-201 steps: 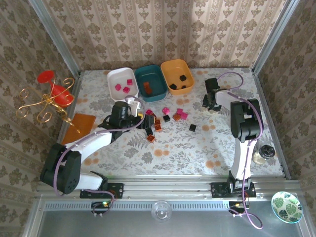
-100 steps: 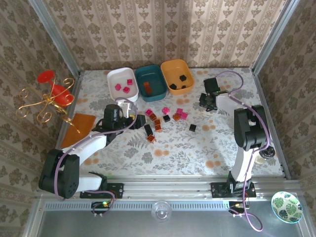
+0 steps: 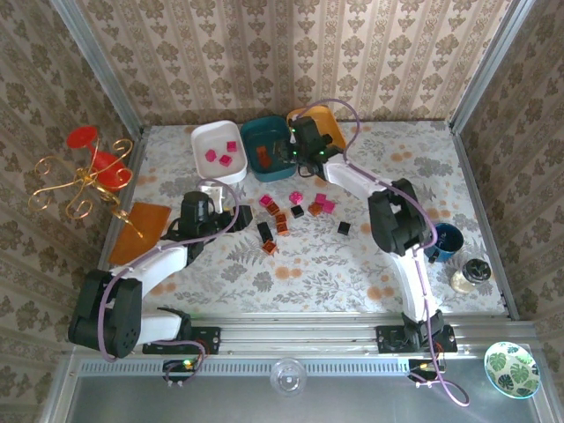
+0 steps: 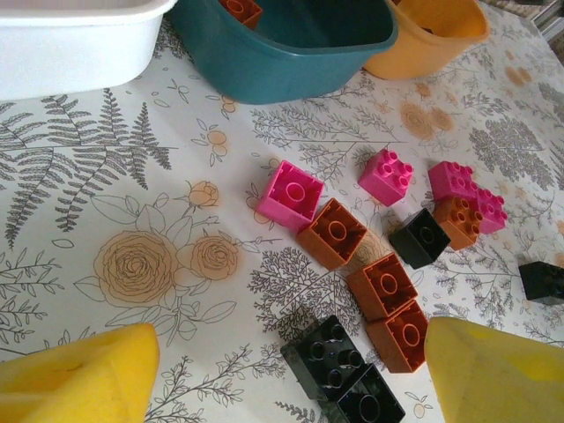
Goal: Sort the legos into containers by color
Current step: Place the lego in the container, then pick up the lego from the center of the table.
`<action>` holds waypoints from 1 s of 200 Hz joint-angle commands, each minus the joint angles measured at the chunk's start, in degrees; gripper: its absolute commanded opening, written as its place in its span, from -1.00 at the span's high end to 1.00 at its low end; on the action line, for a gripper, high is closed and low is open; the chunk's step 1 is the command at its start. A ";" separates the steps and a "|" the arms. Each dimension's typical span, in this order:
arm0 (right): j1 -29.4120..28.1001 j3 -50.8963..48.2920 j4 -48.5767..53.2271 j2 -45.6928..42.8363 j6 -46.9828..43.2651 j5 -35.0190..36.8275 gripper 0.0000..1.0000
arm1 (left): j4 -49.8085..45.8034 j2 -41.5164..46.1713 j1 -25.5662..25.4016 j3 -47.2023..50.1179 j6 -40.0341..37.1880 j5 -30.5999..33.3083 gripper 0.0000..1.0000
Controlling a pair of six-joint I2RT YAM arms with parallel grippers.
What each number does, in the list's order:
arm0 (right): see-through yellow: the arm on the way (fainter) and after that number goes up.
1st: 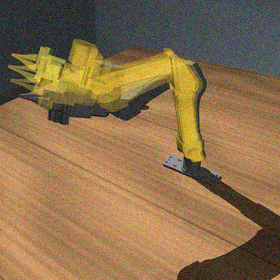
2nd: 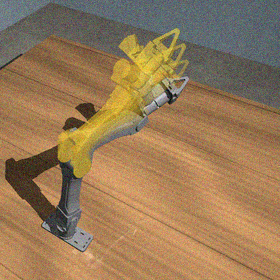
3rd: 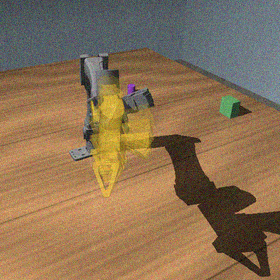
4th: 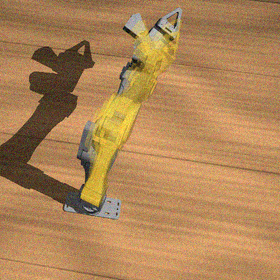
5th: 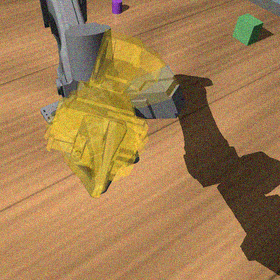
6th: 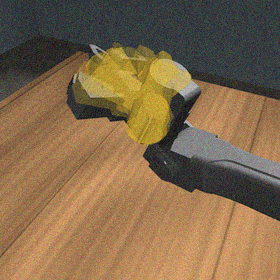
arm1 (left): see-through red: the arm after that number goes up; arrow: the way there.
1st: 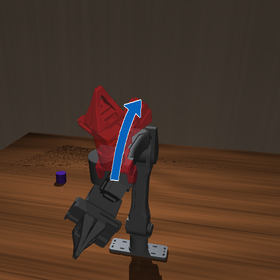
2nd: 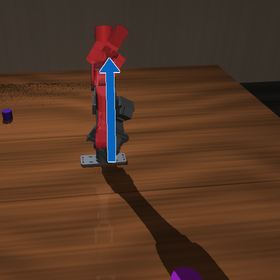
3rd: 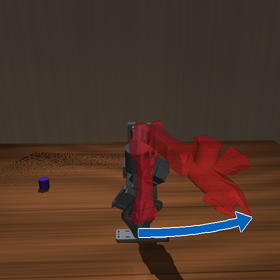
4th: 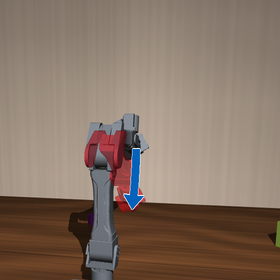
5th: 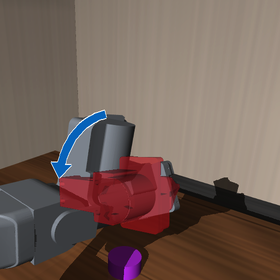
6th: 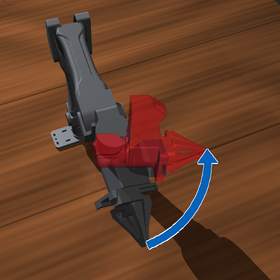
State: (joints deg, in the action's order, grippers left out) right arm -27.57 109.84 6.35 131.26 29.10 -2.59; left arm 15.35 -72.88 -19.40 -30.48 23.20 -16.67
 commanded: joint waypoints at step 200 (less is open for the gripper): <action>-5.65 -22.94 11.28 -12.37 -28.71 6.98 -0.41 | 2.74 -2.26 -1.87 -1.88 -2.02 -8.39 -0.62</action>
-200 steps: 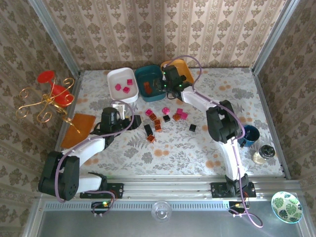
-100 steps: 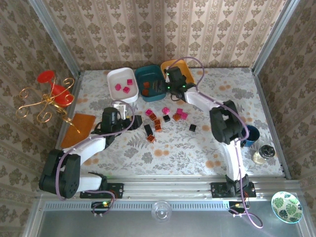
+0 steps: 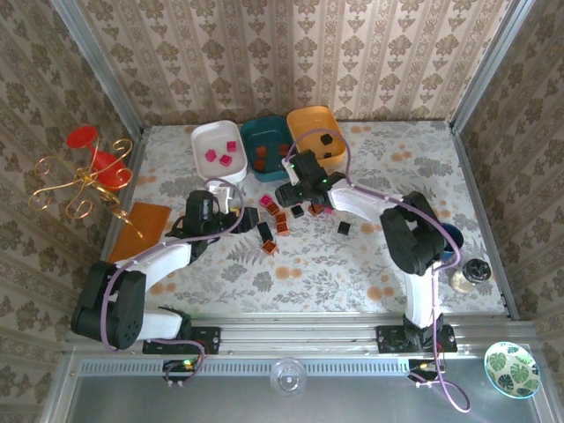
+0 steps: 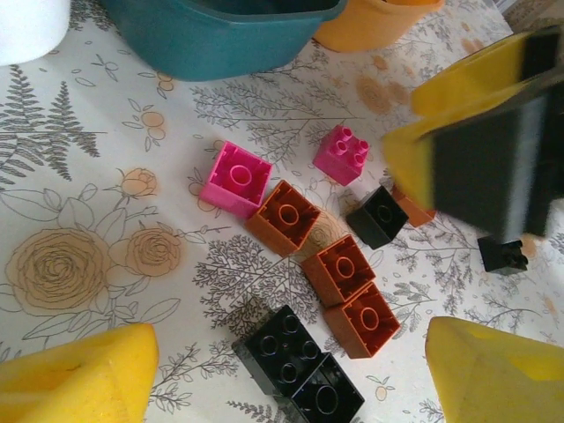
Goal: Sort the legos into containers by color
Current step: Pick up the lego from the center of the table.
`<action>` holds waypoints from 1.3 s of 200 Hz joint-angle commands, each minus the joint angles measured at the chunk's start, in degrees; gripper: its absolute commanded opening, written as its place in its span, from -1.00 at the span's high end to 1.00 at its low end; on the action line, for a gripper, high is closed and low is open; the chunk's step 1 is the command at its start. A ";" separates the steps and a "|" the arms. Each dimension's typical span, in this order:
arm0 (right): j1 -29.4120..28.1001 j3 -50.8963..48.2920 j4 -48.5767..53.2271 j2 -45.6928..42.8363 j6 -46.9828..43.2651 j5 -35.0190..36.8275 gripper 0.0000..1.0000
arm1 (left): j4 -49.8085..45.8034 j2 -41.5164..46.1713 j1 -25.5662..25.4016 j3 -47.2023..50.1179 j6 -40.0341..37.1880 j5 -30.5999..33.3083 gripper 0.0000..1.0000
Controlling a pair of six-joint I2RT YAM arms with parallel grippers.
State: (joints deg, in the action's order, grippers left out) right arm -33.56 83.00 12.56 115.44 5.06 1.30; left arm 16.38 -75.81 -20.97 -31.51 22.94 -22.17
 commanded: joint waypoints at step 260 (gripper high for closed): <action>5.51 5.76 -7.56 2.54 11.49 -16.24 0.47 | 3.90 11.57 4.92 6.85 2.19 10.47 -0.66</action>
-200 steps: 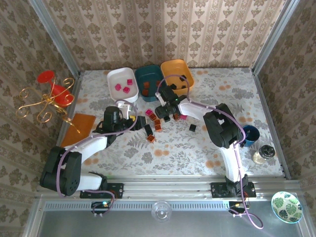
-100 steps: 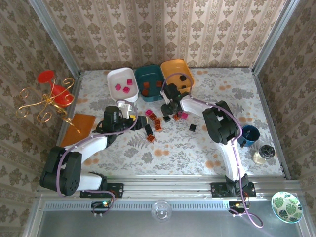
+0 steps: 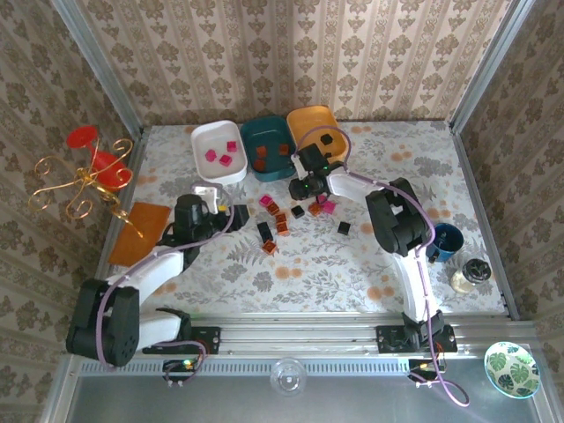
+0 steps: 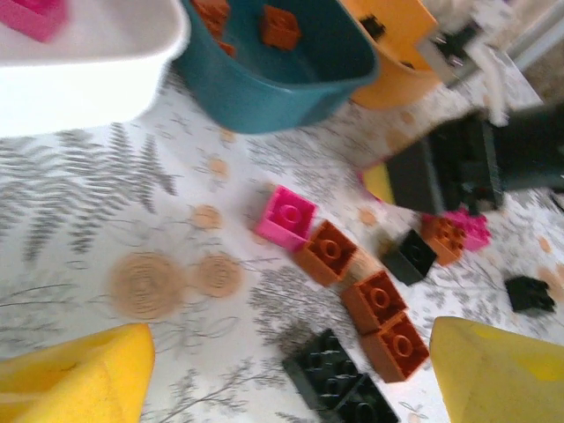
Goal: Sort the legos into containers by color
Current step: Pick up the lego from the center of the table, then place the lego in the container.
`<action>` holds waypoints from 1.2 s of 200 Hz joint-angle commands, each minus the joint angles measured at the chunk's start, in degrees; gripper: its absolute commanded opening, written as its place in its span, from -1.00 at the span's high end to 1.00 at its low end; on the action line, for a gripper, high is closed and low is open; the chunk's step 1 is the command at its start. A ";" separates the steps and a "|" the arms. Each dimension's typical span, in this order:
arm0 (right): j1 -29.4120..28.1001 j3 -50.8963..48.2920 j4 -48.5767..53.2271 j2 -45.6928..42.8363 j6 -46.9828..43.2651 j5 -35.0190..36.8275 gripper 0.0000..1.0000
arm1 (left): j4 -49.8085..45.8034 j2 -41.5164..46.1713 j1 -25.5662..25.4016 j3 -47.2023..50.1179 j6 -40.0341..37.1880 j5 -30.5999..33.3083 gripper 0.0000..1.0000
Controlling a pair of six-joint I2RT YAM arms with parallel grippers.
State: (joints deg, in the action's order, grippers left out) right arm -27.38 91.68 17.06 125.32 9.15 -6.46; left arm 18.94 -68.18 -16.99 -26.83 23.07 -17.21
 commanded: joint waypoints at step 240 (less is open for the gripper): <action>-8.01 41.49 -8.97 14.03 17.30 -8.03 -0.28 | 3.95 6.54 1.81 4.38 3.78 7.45 -0.72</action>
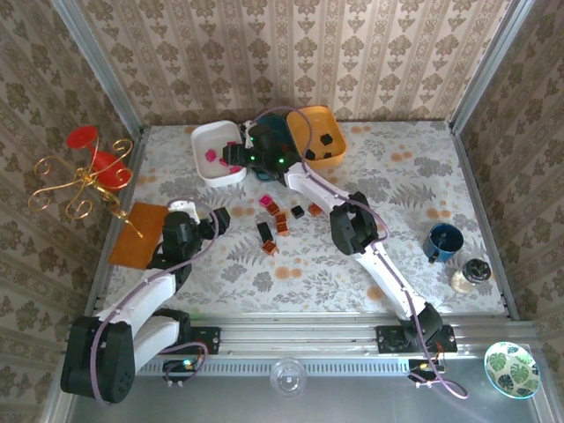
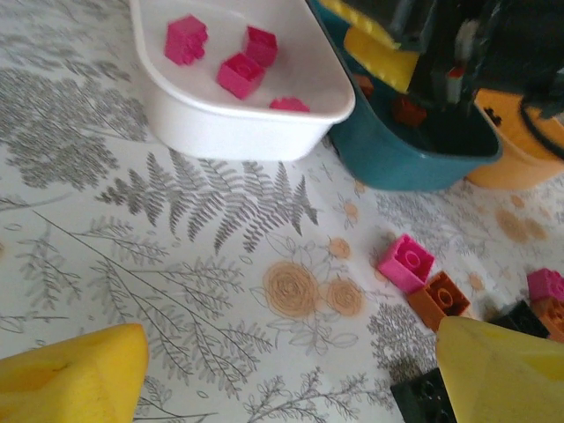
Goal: Sort the legos into containers by color
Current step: Place the lego in the container, then pick up the lego from the center of the table.
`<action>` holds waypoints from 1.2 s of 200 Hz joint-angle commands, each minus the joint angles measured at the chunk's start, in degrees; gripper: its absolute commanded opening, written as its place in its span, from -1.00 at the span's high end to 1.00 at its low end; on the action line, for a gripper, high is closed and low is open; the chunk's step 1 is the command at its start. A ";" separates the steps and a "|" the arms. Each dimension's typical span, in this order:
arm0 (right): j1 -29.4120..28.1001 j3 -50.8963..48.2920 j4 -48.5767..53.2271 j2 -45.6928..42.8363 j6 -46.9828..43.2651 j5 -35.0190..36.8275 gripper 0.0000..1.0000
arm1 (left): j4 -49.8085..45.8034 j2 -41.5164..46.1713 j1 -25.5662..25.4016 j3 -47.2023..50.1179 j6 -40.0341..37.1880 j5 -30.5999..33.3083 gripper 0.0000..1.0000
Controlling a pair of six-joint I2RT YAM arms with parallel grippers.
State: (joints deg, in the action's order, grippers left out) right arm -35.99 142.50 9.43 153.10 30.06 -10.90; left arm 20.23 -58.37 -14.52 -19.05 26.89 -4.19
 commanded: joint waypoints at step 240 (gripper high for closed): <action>15.89 -110.65 -14.71 -93.51 -12.70 19.65 -0.53 | -21.50 -45.89 -31.66 -42.79 -7.58 1.73 -0.07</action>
State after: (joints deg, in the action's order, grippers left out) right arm -20.27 32.93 -3.33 62.26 17.91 6.00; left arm 0.91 -101.78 -45.43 -58.65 19.68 -2.31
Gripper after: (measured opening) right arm 0.763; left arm 0.550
